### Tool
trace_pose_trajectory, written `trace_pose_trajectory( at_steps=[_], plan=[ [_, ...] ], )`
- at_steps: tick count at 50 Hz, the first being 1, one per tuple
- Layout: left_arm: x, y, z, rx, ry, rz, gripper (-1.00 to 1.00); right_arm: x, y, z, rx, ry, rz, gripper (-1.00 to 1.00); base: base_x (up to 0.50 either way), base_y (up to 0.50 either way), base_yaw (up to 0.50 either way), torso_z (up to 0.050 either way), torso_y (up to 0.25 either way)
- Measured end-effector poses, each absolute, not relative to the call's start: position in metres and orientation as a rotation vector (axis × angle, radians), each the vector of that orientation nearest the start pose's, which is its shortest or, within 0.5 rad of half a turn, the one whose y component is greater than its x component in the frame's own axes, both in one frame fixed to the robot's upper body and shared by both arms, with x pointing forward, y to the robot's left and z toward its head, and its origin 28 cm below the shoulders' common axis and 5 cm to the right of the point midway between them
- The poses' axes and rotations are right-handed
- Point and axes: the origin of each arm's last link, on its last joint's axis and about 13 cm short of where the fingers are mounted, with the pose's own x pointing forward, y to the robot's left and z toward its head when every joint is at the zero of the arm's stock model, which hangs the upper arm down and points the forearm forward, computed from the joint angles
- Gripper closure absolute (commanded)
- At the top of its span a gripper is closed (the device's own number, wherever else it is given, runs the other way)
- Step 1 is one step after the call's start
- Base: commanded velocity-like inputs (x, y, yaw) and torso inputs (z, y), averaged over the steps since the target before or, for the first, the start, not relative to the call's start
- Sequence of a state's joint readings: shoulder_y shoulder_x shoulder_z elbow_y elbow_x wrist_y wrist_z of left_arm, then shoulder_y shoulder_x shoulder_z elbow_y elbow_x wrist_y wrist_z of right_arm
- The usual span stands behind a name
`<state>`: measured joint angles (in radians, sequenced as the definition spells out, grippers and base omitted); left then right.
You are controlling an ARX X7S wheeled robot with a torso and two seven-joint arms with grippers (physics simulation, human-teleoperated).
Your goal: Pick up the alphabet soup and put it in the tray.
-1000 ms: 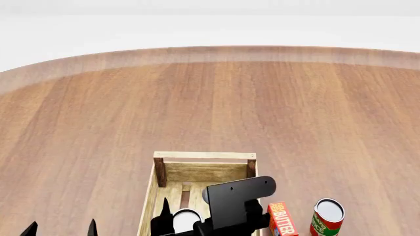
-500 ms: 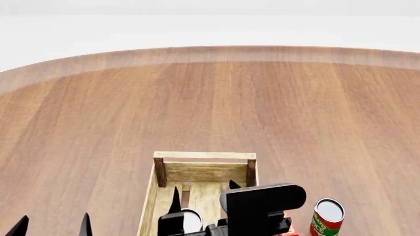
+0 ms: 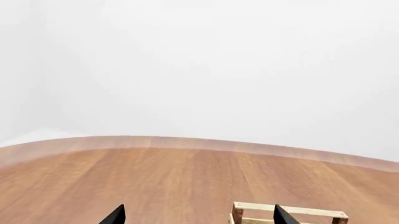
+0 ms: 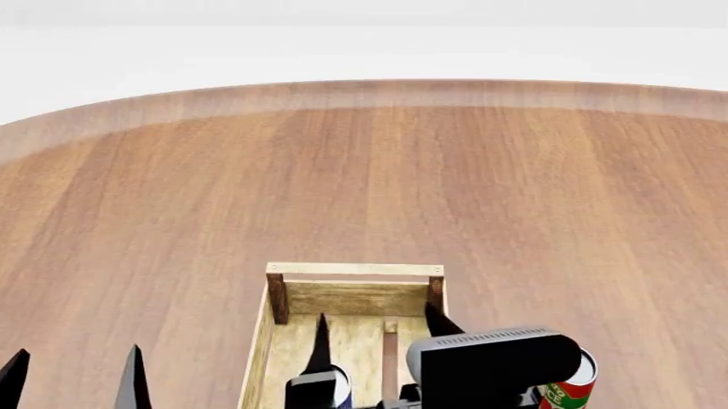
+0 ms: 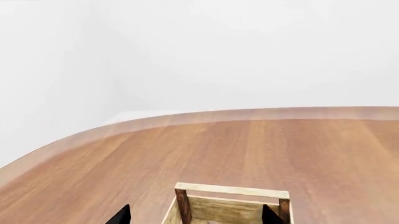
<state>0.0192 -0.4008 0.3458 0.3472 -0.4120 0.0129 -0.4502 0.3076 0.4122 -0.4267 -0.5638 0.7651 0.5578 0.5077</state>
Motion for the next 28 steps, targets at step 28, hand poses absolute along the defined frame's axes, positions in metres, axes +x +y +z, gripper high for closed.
trace_pose_trajectory(
  at_steps=[28],
  plan=[
    [0.179, 0.203, 0.096, -0.134, -0.222, -0.031, -1.00, 0.187, -0.071, 0.150, 0.108, -0.027, 0.261, -1.00, 0.00, 0.00, 0.00, 0.000, 0.000]
  ],
)
